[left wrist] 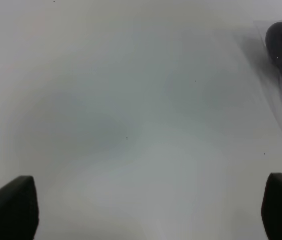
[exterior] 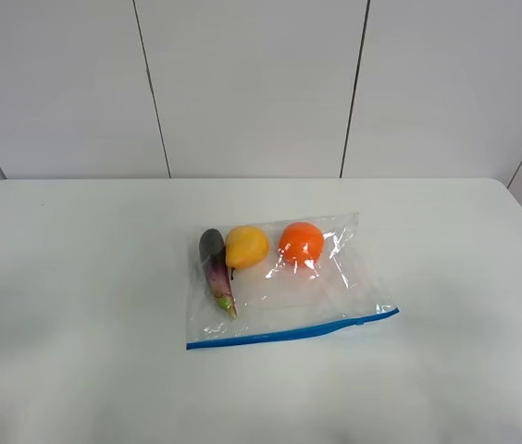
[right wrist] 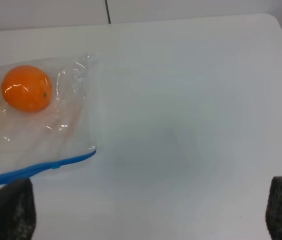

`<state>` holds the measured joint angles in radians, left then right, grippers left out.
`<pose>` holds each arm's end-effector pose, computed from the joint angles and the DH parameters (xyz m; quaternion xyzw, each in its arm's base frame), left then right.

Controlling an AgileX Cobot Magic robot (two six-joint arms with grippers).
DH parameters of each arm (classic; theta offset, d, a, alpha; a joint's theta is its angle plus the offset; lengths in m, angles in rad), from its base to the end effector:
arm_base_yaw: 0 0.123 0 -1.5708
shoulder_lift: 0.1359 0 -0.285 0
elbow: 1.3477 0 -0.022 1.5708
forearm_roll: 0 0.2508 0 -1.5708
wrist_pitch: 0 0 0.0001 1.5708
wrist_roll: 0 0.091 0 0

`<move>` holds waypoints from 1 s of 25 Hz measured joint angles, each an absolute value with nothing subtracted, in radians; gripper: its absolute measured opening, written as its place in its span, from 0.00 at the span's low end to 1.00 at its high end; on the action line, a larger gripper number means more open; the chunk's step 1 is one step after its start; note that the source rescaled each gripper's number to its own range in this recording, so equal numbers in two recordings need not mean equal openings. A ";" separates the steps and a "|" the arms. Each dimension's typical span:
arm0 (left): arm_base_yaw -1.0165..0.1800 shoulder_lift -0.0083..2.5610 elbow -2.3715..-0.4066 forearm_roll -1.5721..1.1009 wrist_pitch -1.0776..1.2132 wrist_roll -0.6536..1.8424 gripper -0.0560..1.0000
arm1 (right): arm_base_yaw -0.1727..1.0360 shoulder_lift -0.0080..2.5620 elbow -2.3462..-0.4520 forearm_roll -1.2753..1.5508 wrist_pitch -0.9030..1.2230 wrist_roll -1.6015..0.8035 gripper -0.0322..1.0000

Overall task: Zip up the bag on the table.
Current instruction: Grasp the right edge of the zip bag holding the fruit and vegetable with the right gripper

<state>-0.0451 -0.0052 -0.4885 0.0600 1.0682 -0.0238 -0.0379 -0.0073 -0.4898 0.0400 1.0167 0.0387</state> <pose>-0.0045 0.0050 0.2736 0.0079 0.8564 0.0122 0.5161 -0.0029 0.0032 0.2781 0.0319 0.8416 0.0202 0.5388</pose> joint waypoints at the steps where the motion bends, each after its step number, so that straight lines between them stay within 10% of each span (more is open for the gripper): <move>1: -0.045 -0.005 -0.488 0.060 1.068 -0.024 1.00 | -0.038 -0.007 -0.490 0.040 1.017 0.039 1.00; 25: -0.045 -0.005 -0.488 0.060 1.068 -0.024 1.00 | -0.038 -0.007 -0.490 0.040 1.017 0.039 1.00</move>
<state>-0.0451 -0.0052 -0.4885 0.0600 1.0682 -0.0241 -0.0379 -0.0073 -0.4898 0.0400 1.0167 0.0387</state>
